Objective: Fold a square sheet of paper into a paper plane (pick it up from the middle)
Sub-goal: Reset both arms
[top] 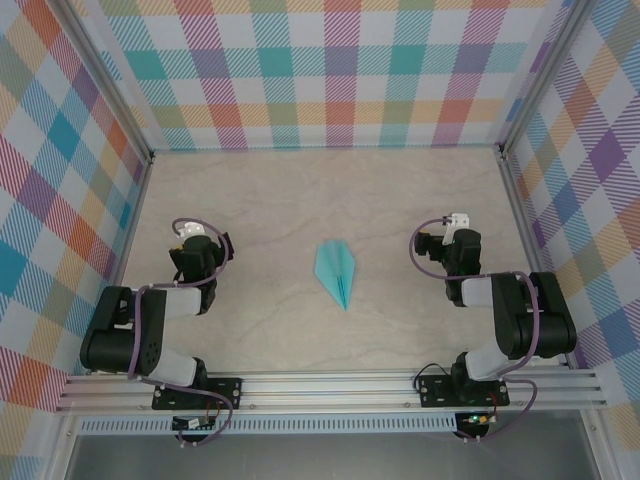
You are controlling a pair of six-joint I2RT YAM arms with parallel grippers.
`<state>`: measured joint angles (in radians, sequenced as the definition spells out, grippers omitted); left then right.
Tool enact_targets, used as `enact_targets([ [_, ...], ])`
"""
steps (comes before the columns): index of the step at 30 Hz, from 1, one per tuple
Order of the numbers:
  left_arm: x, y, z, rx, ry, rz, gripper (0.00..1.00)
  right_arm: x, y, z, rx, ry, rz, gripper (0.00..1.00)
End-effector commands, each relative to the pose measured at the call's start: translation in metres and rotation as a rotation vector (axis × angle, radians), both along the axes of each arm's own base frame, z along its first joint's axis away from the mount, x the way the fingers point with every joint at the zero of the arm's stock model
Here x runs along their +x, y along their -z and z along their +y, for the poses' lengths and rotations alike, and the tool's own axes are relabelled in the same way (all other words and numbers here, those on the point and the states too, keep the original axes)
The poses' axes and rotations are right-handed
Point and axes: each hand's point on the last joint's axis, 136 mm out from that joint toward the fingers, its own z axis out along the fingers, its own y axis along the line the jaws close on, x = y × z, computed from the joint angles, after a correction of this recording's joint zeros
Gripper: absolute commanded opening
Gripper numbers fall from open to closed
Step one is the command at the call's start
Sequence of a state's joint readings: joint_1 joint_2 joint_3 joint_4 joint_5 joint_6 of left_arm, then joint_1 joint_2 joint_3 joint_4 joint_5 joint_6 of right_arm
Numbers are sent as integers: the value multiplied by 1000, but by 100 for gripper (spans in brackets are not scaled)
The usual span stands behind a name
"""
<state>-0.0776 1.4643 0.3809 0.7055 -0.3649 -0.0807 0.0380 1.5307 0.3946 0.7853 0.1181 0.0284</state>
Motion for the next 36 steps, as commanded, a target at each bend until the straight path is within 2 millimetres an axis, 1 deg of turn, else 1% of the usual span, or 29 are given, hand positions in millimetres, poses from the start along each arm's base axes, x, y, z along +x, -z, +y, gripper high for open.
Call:
enact_targets([
  [1, 13, -12, -11, -23, 84, -68, 100, 7, -14, 1, 8, -11, -54, 100],
  [2, 15, -11, -15, -23, 109, -65, 100, 7, -15, 1, 9, -10, -55, 100],
  [4, 20, 2, -22, -18, 151, -61, 100, 7, -14, 1, 8, -11, -54, 100],
  [5, 20, -1, -25, -16, 163, -65, 100, 7, -14, 1, 8, -11, -54, 100],
  [6, 19, 2, -24, -18, 161, -40, 100, 7, -15, 1, 8, -11, -55, 100],
  [7, 20, 0, -24, -14, 160, -60, 100, 7, -14, 1, 8, -11, -54, 100],
  [24, 20, 1, -27, 12, 154, -44, 100, 7, -14, 1, 9, -13, -54, 100],
  [25, 21, 2, -35, 7, 203, -35, 100, 7, -15, 1, 9, -12, -55, 100],
  [26, 24, 3, -49, 4, 292, -22, 100, 7, -15, 1, 9, -12, -55, 100],
  [27, 23, 2, -54, 1, 329, -25, 100, 7, -15, 1, 9, -12, -55, 100],
  [33, 24, 3, -54, -3, 325, -21, 100, 7, -14, 1, 9, -12, -54, 100],
  [36, 25, 4, -50, -12, 309, -14, 100, 7, -14, 1, 9, -13, -54, 100],
])
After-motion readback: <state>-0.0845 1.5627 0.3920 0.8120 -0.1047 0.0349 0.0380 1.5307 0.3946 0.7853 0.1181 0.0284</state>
